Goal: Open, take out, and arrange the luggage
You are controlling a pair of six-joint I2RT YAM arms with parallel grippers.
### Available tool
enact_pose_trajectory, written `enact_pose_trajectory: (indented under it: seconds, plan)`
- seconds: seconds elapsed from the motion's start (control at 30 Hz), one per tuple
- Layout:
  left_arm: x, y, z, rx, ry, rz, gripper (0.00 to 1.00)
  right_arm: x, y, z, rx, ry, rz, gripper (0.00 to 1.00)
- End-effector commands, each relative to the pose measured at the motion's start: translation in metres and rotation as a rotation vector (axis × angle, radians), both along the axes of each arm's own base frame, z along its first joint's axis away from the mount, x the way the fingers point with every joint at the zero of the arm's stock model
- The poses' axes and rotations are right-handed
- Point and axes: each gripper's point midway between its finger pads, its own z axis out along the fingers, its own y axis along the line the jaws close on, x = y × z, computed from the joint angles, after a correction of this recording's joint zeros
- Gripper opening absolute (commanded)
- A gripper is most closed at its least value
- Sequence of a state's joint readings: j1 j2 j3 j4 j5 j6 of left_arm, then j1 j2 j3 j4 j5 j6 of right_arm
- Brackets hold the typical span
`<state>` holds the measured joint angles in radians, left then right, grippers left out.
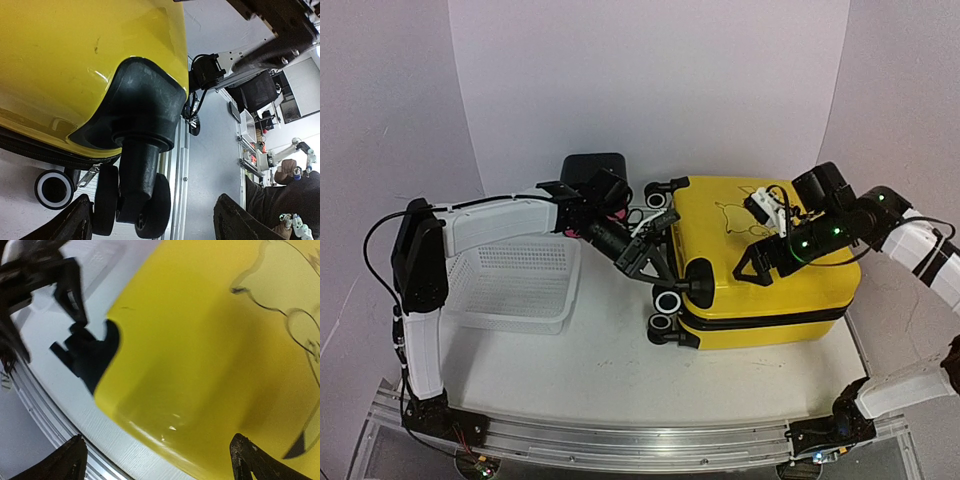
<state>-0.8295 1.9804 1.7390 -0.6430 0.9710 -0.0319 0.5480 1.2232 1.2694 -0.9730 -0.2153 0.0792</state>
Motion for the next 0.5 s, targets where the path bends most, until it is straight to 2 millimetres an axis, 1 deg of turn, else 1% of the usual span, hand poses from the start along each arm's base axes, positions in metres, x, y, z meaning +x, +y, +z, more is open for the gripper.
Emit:
enact_pose_trajectory:
  seconds: [0.0, 0.07, 0.13, 0.2, 0.23, 0.33, 0.4, 0.47]
  plan:
    - [-0.025, -0.002, 0.006, -0.068, 0.129, -0.119, 0.81, -0.011, 0.039, 0.034, 0.037, -0.261, 0.217, 0.98]
    - [-0.032, -0.004, 0.005, -0.066, 0.161, -0.138, 0.79, -0.021, 0.055, 0.038, 0.024, -0.340, 0.315, 0.98]
    - [-0.043, -0.003, 0.008, -0.080, 0.192, -0.172, 0.77, -0.033, 0.069, 0.038, -0.006, -0.445, 0.436, 0.98]
    - [-0.051, -0.003, 0.013, -0.094, 0.217, -0.201, 0.73, -0.044, 0.078, 0.030, -0.022, -0.537, 0.579, 0.98]
    - [-0.052, -0.003, 0.014, -0.094, 0.219, -0.202, 0.71, -0.050, 0.082, 0.021, -0.038, -0.584, 0.666, 0.98]
    - [-0.053, -0.001, 0.016, -0.090, 0.212, -0.195, 0.67, -0.054, 0.094, 0.021, -0.023, -0.726, 0.765, 0.98]
    - [-0.052, -0.001, 0.016, -0.088, 0.212, -0.192, 0.65, -0.065, 0.103, 0.015, -0.008, -0.804, 0.886, 0.98]
    - [-0.051, -0.002, 0.016, -0.086, 0.220, -0.190, 0.63, -0.069, 0.110, 0.008, -0.018, -0.886, 0.966, 0.98]
